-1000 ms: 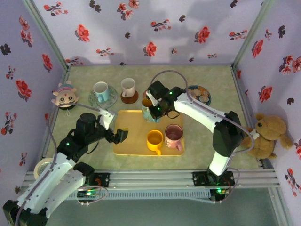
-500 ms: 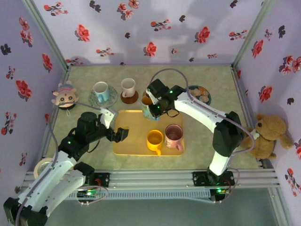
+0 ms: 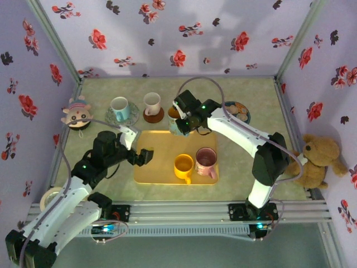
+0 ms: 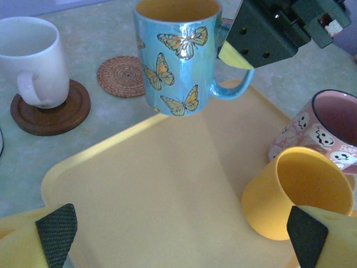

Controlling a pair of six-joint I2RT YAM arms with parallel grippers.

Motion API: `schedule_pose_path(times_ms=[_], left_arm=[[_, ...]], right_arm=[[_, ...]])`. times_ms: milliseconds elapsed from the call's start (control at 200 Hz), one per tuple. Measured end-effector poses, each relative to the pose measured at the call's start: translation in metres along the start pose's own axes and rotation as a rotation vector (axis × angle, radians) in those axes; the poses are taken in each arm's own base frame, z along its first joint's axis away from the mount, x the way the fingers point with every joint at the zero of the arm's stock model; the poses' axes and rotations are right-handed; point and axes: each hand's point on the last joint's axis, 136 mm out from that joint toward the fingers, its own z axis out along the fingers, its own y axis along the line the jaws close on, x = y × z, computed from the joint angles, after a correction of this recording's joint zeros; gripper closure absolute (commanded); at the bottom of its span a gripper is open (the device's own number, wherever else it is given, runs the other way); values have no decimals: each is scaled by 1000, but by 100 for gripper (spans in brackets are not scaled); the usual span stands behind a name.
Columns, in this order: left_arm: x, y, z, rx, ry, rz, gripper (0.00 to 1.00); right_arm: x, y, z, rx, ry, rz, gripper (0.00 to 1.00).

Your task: Place the cup by the coaster

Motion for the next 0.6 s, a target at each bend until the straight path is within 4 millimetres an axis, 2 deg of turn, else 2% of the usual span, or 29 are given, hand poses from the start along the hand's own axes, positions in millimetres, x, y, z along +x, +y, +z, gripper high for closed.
schedule_pose_path(times_ms=[215,600], left_arm=[[0,9,7,-43,9,-2,0],[-5,17,21,-69,-6,2,0]], right_arm=[[-20,-12,5,25,-62,28,100],[-41,-43,38,93,-109,80,100]])
